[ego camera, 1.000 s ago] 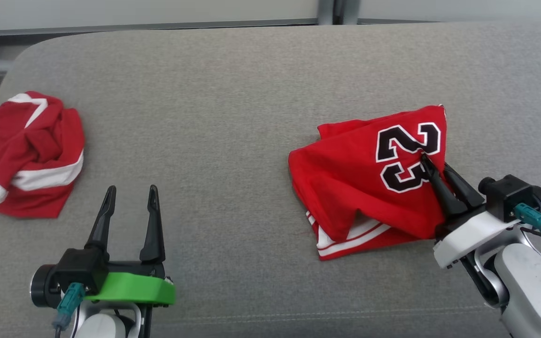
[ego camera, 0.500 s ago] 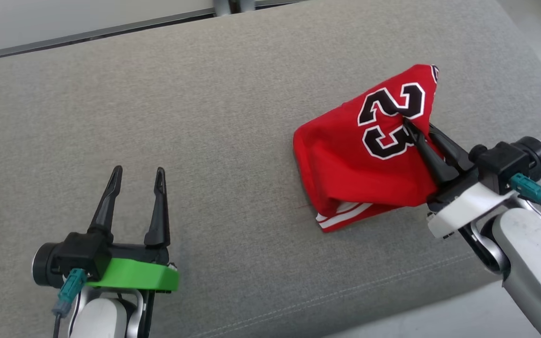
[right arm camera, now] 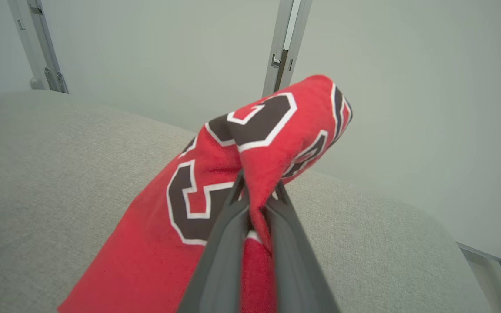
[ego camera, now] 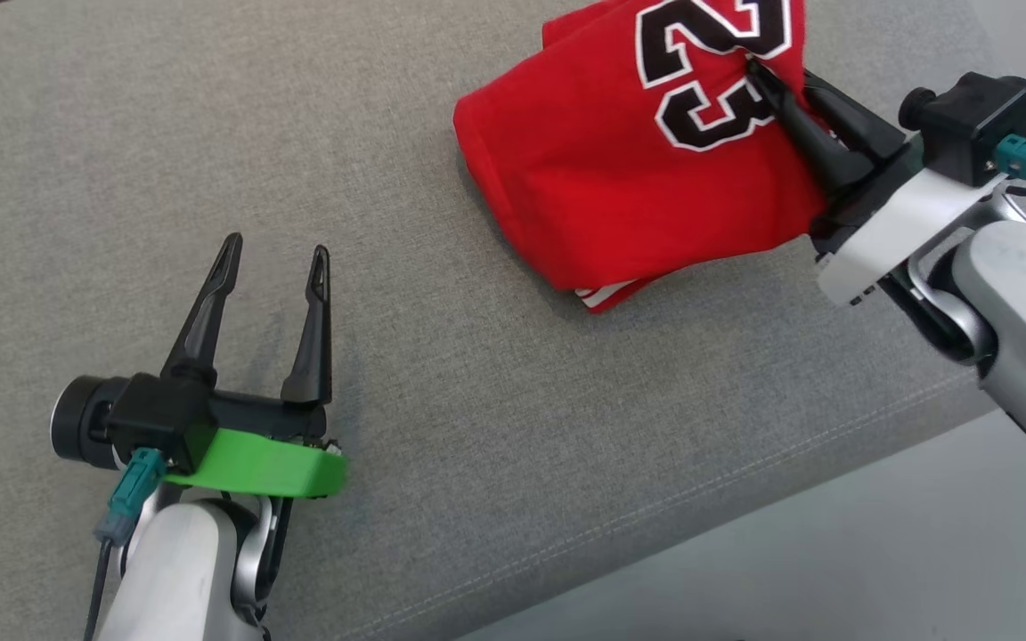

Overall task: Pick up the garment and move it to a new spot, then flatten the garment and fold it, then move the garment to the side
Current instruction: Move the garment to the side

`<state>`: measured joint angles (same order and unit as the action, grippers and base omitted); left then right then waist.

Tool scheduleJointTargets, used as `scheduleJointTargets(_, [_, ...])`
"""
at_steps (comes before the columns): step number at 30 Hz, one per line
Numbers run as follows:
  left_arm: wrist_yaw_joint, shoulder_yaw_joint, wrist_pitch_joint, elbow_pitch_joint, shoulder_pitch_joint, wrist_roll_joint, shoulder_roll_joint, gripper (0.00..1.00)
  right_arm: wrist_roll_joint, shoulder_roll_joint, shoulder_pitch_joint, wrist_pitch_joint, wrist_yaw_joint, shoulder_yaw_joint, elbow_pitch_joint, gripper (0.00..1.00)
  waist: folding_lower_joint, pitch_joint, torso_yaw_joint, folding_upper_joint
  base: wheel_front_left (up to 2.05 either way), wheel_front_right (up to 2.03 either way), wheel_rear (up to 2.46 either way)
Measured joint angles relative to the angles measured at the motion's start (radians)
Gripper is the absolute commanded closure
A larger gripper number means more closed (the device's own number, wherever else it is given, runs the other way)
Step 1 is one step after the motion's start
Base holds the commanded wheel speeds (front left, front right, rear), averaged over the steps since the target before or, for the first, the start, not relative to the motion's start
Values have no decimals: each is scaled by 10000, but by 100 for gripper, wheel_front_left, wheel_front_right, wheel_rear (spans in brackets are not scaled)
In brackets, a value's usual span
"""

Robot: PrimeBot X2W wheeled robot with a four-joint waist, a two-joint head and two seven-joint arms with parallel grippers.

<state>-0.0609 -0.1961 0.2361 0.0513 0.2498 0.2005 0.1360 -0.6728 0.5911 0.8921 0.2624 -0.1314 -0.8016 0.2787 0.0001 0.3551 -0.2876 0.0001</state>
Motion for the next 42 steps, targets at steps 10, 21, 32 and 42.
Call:
scheduleJointTargets(10, [-146, -332, -351, -460, 637, -188, 307, 0, -1158, 510, 1159, -10, -2, -775, 3055, 100, 0, 1242, -269, 0, 0, 0, 0])
scheduleJointTargets(21, [-316, -775, -959, -1434, 1340, -454, 696, 0, -25, -10, 2317, -8, -2, 1026, 5992, 100, 0, 2539, -348, 0, 0, 0, 0])
scheduleJointTargets(32, [-334, -892, -1028, -1822, 1618, -520, 863, 0, 1488, 48, 2704, 2, -2, 4040, 7536, 0, 0, 3415, 59, 0, 0, 0, 0])
scheduleJointTargets(42, [-178, -851, -637, -1461, 1670, -374, 807, 0, 3827, -623, 1992, 2, 0, 8025, 6698, 0, 0, 3318, 422, 0, 0, 0, 0])
